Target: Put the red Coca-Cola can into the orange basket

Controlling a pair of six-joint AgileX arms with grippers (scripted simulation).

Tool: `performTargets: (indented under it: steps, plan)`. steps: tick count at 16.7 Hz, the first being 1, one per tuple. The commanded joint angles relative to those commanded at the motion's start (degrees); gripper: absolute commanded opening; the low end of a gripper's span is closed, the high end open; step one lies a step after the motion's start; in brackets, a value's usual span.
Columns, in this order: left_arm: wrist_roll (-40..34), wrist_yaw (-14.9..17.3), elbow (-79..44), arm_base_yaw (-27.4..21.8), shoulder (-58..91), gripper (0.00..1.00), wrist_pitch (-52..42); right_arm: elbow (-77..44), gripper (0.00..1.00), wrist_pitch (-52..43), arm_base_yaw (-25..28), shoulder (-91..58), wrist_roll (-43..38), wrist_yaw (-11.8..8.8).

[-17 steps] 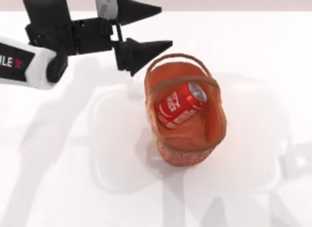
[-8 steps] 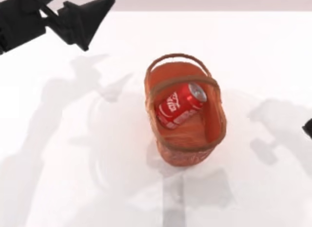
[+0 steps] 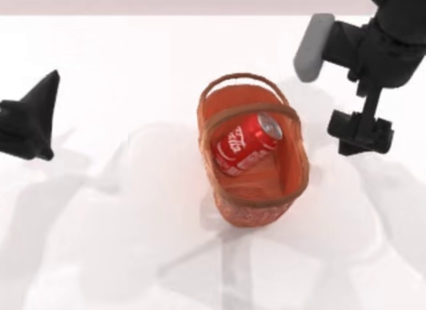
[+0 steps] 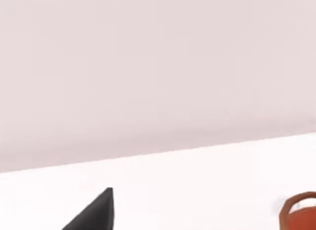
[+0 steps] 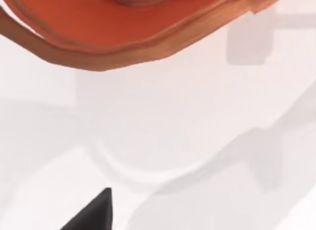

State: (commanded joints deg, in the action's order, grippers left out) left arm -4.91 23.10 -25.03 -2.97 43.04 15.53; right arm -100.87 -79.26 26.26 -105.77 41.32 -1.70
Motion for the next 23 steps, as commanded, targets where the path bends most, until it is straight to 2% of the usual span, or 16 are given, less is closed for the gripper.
performTargets:
  steps: [6, 10, 14, 20, 23]
  plan:
    - [2.2, -14.3, 16.1, 2.8, -27.5, 1.0, -10.7, -32.9, 1.0, -15.5, 7.0, -24.1, 11.6, 1.1]
    - [4.0, -20.7, 22.7, 3.8, -38.7, 1.0, -14.5, -48.0, 1.0, -20.9, 10.0, -33.5, 16.6, 1.8]
    - [4.9, -23.1, 25.0, 4.1, -43.0, 1.0, -15.5, -54.0, 1.0, -22.7, 11.2, -37.0, 18.5, 2.1]
    - [4.9, -23.1, 25.0, 4.1, -43.0, 1.0, -15.5, -53.7, 1.0, -22.5, 11.0, -36.8, 18.5, 2.1]
    - [4.9, -23.1, 25.0, 4.1, -43.0, 1.0, -15.5, -49.7, 1.0, -20.0, 11.2, -35.4, 18.6, 2.1]
